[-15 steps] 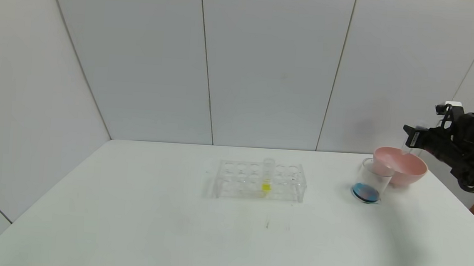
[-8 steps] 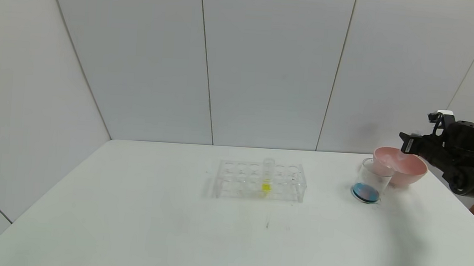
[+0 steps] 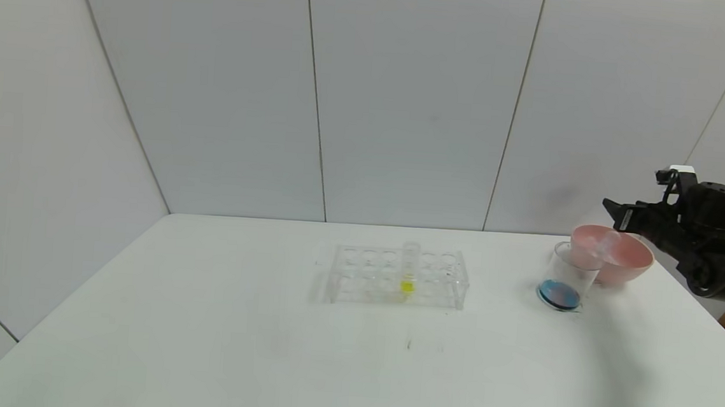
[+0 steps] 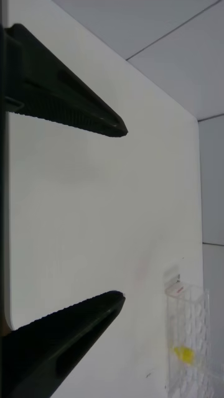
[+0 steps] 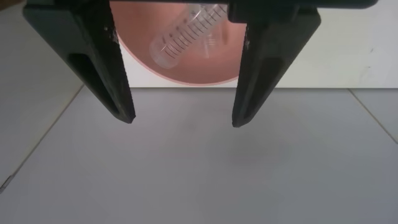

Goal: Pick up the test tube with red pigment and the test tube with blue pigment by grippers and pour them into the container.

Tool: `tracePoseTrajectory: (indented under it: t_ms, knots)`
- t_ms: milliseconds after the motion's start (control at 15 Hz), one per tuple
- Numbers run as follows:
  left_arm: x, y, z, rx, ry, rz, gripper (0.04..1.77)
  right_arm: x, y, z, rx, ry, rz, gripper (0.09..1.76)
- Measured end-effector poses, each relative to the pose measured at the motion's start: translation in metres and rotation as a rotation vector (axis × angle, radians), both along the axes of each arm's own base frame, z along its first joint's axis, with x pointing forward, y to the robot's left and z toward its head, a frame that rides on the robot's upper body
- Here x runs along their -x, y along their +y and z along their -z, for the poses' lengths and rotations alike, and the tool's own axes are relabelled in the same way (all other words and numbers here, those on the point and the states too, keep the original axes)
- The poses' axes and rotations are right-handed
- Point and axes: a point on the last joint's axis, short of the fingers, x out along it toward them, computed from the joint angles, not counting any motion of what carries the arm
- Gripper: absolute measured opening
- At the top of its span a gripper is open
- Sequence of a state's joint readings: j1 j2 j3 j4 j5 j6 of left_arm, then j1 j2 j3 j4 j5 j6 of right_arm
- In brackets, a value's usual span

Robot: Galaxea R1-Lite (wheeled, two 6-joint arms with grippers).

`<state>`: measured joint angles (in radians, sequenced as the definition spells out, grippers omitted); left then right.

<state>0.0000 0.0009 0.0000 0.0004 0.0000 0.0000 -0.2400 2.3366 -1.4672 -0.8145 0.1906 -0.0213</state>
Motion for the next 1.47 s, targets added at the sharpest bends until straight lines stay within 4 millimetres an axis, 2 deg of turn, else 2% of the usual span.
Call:
tracePoseTrajectory:
  t_ms: [200, 467, 667, 800, 1000, 1267, 1467]
  knots:
    - [0.0, 0.0, 0.0, 0.0, 0.0, 0.0, 1.76, 0.002, 0.021, -0.011, -0.005, -0.006, -0.04, 1.34]
    - [0.0, 0.0, 0.0, 0.0, 0.0, 0.0, 1.76, 0.01, 0.082, -0.027, -0.013, -0.012, -0.127, 1.48]
    - [0.0, 0.0, 0.0, 0.0, 0.0, 0.0, 1.76, 0.032, 0.118, -0.041, -0.019, -0.016, -0.199, 1.56]
    - [0.0, 0.0, 0.0, 0.0, 0.001, 0.0, 1.76, 0.056, 0.129, -0.057, -0.02, -0.033, -0.227, 1.59]
    - [0.0, 0.0, 0.0, 0.0, 0.0, 0.0, 1.76, 0.104, 0.132, -0.085, -0.015, -0.109, -0.242, 1.63]
    - [0.0, 0.0, 0.0, 0.0, 0.0, 0.0, 1.76, 0.18, 0.126, -0.122, -0.005, -0.261, -0.236, 1.66]
    - [0.0, 0.0, 0.0, 0.0, 0.0, 0.0, 1.76, 0.246, 0.123, -0.15, 0.004, -0.391, -0.232, 1.68]
